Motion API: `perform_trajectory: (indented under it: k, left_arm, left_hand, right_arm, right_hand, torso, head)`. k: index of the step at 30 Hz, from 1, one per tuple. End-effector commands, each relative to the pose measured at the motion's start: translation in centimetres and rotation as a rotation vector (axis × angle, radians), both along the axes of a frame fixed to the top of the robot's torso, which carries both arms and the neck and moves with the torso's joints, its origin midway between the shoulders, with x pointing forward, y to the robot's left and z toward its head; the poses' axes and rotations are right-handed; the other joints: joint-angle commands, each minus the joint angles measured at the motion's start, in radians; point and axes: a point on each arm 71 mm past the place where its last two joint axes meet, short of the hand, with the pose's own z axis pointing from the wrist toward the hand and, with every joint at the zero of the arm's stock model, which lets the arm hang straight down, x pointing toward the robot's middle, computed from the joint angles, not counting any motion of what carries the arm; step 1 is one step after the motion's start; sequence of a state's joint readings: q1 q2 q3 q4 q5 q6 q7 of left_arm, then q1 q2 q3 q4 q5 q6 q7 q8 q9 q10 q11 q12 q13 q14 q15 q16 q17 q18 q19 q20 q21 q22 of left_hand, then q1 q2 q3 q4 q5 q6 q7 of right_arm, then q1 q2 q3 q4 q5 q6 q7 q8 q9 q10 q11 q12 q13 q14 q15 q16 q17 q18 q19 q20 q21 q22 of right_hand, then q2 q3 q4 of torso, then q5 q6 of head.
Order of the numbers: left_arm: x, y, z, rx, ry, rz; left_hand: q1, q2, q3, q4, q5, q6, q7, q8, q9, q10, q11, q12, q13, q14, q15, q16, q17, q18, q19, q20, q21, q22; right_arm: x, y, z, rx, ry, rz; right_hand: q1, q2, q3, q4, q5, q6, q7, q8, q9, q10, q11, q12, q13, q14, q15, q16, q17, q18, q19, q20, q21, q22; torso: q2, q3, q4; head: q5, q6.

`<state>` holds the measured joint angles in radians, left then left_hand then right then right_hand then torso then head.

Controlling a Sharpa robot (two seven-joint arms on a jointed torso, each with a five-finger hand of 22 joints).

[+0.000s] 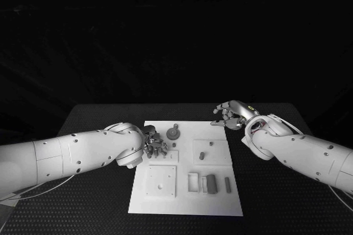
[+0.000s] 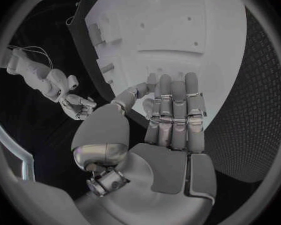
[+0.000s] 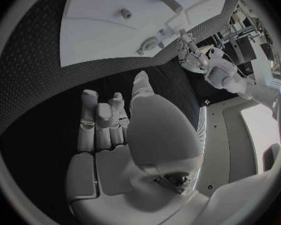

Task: Assemble the parts on the task board

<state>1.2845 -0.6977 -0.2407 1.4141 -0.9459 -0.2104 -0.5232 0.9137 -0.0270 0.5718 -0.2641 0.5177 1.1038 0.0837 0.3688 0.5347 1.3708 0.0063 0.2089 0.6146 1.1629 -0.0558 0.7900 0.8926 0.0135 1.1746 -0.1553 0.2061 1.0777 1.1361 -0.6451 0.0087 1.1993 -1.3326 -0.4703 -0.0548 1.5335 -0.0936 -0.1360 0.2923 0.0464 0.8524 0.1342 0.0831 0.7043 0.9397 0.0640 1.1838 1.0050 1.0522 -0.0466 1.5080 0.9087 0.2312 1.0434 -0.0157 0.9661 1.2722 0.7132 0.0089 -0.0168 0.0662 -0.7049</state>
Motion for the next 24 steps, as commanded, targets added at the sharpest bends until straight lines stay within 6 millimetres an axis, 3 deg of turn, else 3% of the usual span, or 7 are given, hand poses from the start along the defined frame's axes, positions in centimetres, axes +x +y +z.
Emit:
perform_trajectory:
  k: [1,24]
  left_arm:
    - [0.05,-0.21,0.12,0.023,-0.033,-0.022]
    - [-0.04,-0.70,-0.47,0.045,-0.043,-0.044]
  left_hand:
    - [0.012,0.002,0.020,-0.014,0.004,0.039,-0.028,0.006,0.035,0.017,-0.014,0.007,0.002,-0.002,-0.005,0.004,-0.002,-0.013,0.003,-0.002,0.006,0.002]
    - [0.015,0.000,0.021,-0.012,0.004,0.039,-0.029,0.008,0.036,0.017,-0.015,0.011,0.003,-0.002,-0.006,0.009,-0.004,-0.013,0.005,-0.003,0.006,0.006]
  right_arm:
    - [-0.03,0.10,0.05,0.003,-0.001,0.006]
    - [-0.07,0.10,0.04,0.001,0.003,0.007]
  right_hand:
    - [-0.003,-0.006,0.005,0.001,0.000,-0.040,0.044,0.003,0.002,-0.004,0.001,0.001,-0.001,-0.003,0.004,-0.006,-0.002,0.026,-0.001,-0.001,-0.003,-0.001]
    - [-0.005,-0.007,0.007,0.001,0.000,-0.040,0.044,0.003,0.003,-0.005,0.001,0.002,-0.003,-0.004,0.004,-0.005,-0.003,0.026,-0.002,-0.001,-0.003,-0.001]
  torso:
    - [-0.001,-0.0004,0.0005]
    - [-0.001,0.0002,-0.0001]
  head:
    - [0.001,0.001]
    - [-0.003,-0.003]
